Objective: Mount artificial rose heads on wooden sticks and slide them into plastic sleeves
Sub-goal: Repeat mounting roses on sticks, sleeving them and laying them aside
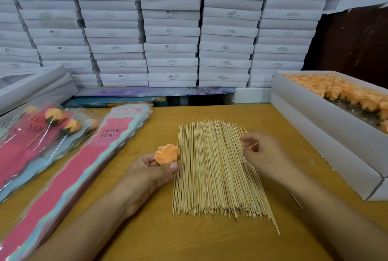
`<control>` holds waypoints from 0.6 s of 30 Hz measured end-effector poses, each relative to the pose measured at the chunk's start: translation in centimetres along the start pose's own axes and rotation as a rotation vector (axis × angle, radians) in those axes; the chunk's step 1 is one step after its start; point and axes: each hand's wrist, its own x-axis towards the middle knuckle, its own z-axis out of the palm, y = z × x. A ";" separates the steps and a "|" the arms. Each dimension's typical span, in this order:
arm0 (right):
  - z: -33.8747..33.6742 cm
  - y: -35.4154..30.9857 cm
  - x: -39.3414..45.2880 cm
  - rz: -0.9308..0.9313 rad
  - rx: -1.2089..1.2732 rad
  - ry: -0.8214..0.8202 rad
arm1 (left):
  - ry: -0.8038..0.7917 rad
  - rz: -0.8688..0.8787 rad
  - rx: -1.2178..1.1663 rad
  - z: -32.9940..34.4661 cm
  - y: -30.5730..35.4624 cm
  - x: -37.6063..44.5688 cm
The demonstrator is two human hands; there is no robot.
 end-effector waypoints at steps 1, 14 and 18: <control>0.1 0.5 0.1 0.025 0.008 -0.012 | 0.001 -0.002 -0.002 -0.1 0.0 0.0; 2.7 -1.0 0.3 0.090 -0.062 -0.121 | -0.003 0.019 0.100 0.3 0.1 0.0; 2.9 -1.4 0.8 0.178 -0.055 -0.157 | -0.001 0.022 0.101 0.4 0.2 0.0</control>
